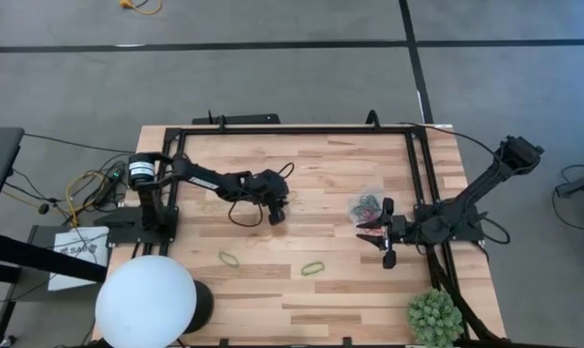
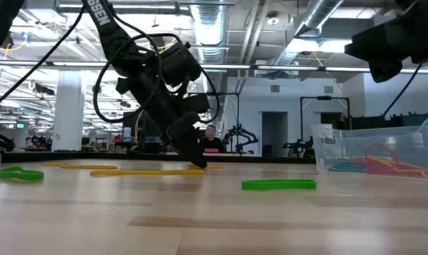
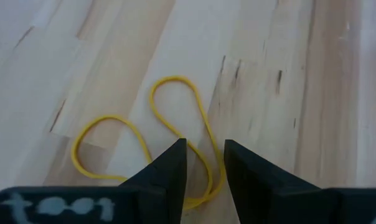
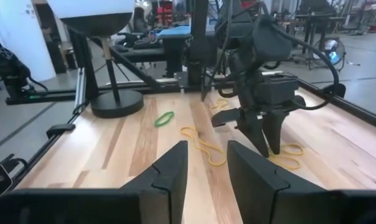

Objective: Pick and place items into bin
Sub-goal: Put the yellow rubber band into the transparent bin

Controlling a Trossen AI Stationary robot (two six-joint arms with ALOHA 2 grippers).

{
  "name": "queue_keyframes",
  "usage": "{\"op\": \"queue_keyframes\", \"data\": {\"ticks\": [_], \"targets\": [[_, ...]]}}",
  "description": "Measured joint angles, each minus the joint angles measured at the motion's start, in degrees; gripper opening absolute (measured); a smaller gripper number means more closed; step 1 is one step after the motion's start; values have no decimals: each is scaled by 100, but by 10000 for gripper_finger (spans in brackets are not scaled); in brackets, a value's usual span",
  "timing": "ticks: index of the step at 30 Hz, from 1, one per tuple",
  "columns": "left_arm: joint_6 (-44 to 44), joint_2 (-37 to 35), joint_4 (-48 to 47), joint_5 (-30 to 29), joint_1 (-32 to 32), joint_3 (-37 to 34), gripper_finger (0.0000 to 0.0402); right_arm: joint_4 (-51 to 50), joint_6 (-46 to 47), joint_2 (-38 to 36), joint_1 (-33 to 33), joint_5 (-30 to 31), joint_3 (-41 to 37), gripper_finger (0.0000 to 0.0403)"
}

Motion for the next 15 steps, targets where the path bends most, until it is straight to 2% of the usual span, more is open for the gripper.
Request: {"op": "queue_keyframes", "data": {"ticks": [8,10,13,15], "targets": [[-162,148,-164,-638,-136,9,94,-2,4,0,0,-15,0,107],[-174,173,-163,-736,-147,9,77,13,2,0,0,-13,0,107],[-149,214,-136,-804,-146,9,25,15,4,0,0,-15,0,107],[-161,223,-42,-815,-145,-6,9,15,4,0,0,-15,0,107]]}}
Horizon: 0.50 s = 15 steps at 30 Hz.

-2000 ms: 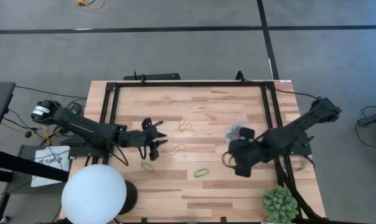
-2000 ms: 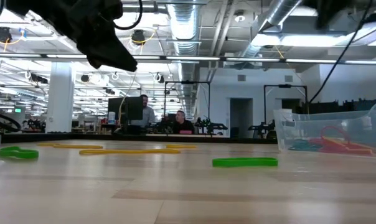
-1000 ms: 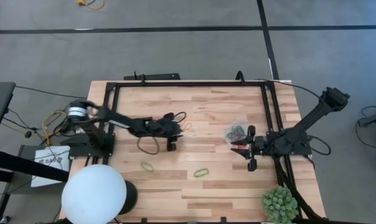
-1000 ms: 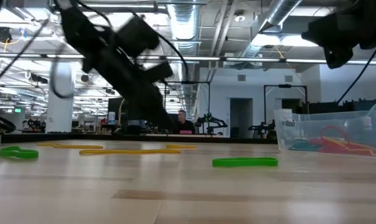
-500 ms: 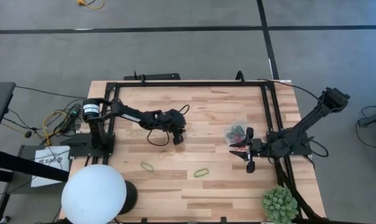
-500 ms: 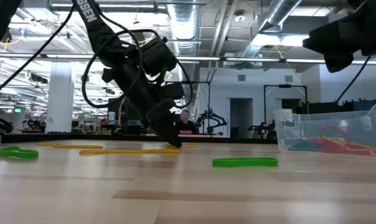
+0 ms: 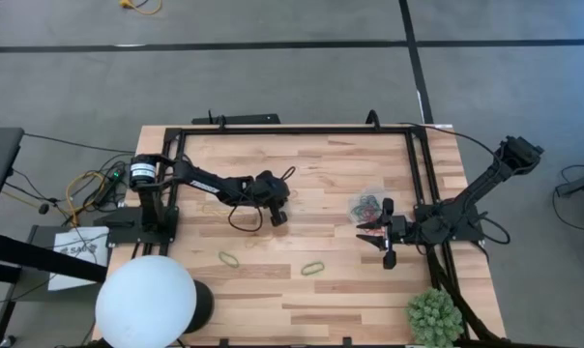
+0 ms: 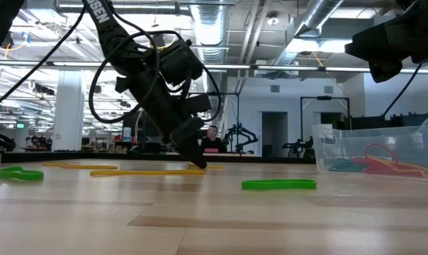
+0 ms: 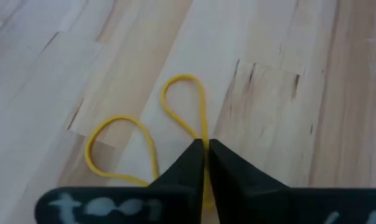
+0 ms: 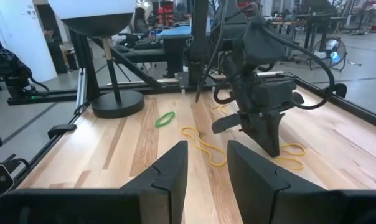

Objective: Pick and place items into bin
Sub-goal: Put the yellow rubber band into the transparent bin

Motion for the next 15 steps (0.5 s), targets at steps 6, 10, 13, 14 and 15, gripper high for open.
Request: {"op": "queue_keyframes", "data": {"ticks": [6,10,13,14,15], "targets": [[-364,-73,1134,911,-242,14,1,46,0,-2,0,4,0,107],[-408,-240,1669,1367,-602,563,0,321,-197,0,-41,7,0,107],[-167,-195,1566,1353,-891,1069,0,574,-344,0,-130,82,0,107],[-47,-195,1555,1361,-1018,1265,0,666,-343,-2,-172,139,2,107],[82,-206,1557,1369,-1127,1457,0,741,-347,-2,-222,185,2,107]]}}
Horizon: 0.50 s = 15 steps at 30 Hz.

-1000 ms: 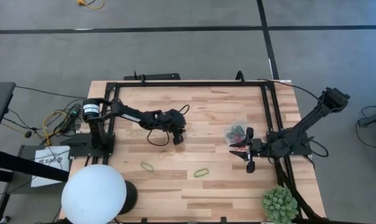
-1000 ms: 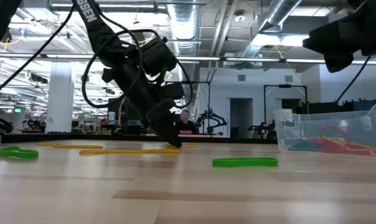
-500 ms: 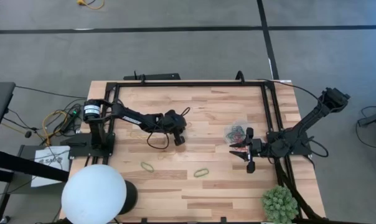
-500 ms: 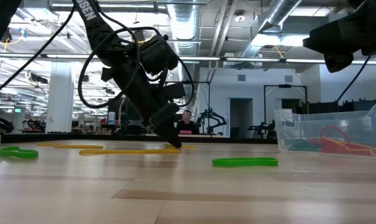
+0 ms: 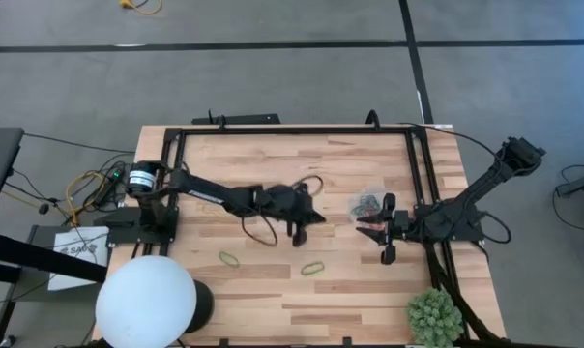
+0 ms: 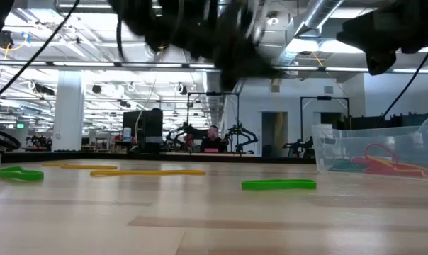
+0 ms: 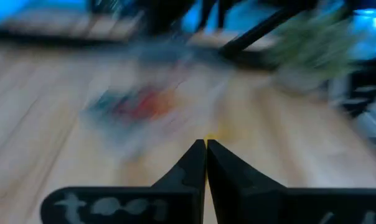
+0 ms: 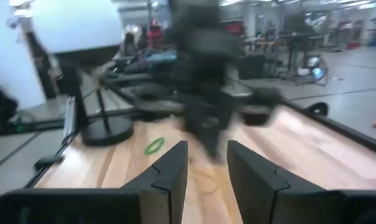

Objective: Pick and place items into bin
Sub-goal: Put the yellow rubber band into the transparent bin

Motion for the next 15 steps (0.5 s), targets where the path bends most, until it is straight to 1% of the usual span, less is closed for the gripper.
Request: {"op": "queue_keyframes", "data": {"ticks": [2,6,11,15], "targets": [[259,-22,-140,-94,-196,323,0,170,-2,1,-107,10,0,107],[586,-11,-567,-395,-335,776,0,658,-4,0,-290,-1,0,107],[507,-11,-613,-540,-371,842,0,1113,-10,0,-345,-30,0,107],[362,408,-88,-483,-299,871,0,1319,-301,0,-345,-36,2,107]]}}
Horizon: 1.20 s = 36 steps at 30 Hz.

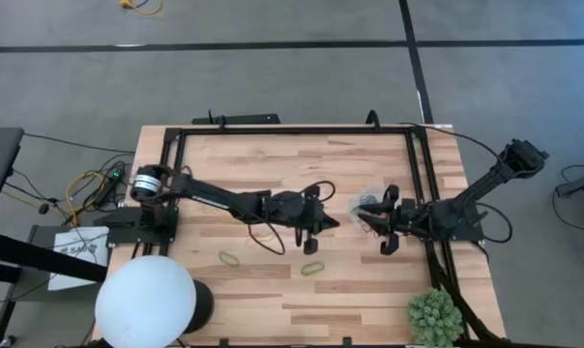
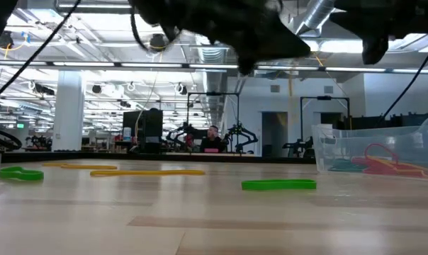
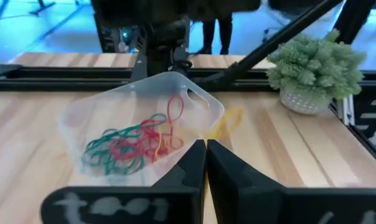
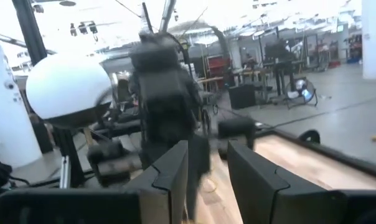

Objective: Pick and place items into bin
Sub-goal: Put the yellow rubber band into the transparent bin

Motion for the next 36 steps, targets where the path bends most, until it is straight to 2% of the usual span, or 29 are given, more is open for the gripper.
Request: {"op": "queue_keyframes", "data": {"ticks": [4,9,13,20,24,27,32,36], "targets": [[2,799,-31,249,115,799,0,49,-518,0,0,-99,43,107],[327,1915,-777,273,256,2422,0,45,-1025,0,5,-289,298,107],[625,2667,-1154,296,322,3598,0,10,-1061,0,7,-284,345,107],[1260,3650,-967,240,318,5051,0,30,-1076,-10,13,-216,342,107],[1698,3817,-762,-541,309,5311,0,36,-1131,-16,15,-249,352,107],[2006,3834,-572,-651,311,5264,0,-28,-1261,-11,48,-232,348,107],[1930,3834,-695,-557,306,5262,0,-98,-1361,0,136,-290,352,107],[1187,3834,-1226,207,313,5266,0,-178,-1349,9,131,-308,341,107]]}}
